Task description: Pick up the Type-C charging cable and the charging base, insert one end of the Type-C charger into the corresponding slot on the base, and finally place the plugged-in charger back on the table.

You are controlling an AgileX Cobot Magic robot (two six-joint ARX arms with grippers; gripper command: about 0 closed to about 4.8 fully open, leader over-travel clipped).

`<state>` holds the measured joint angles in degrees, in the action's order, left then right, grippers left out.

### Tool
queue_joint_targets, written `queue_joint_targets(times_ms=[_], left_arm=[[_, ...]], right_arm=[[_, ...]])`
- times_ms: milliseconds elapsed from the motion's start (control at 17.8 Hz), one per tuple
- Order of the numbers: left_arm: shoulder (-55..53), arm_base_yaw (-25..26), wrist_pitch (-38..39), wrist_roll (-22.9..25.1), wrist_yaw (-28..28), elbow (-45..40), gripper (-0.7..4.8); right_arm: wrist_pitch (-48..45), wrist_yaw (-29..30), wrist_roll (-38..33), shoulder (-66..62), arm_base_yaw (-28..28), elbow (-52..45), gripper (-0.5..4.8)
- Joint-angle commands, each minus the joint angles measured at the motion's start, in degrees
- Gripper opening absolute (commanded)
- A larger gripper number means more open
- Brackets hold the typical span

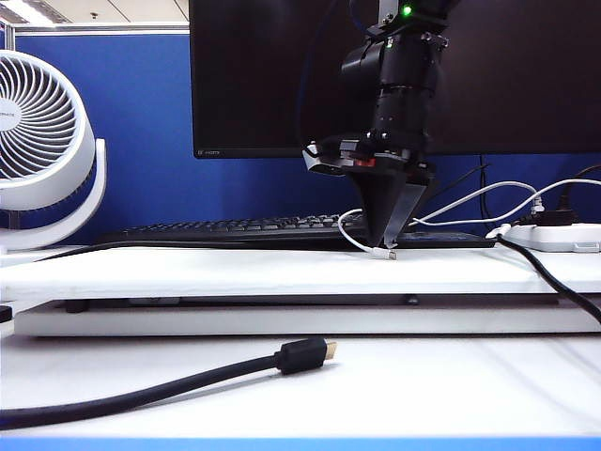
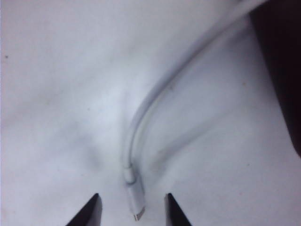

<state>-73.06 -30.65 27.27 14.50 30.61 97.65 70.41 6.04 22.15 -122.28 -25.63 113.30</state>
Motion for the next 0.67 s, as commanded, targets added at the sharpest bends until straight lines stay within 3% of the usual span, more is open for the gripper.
queue_joint_targets(times_ms=[56, 674], left_arm=[[0.2, 0.0, -1.0, 0.0, 0.2, 0.2, -0.06], [0.2, 0.0, -1.0, 0.0, 0.2, 0.2, -0.06]], right_arm=[[-0.4, 0.2, 0.4, 0.0, -0.3, -0.2, 1.80], [-0.9, 0.3, 0.8, -1.4, -0.9, -1.0, 1.72]])
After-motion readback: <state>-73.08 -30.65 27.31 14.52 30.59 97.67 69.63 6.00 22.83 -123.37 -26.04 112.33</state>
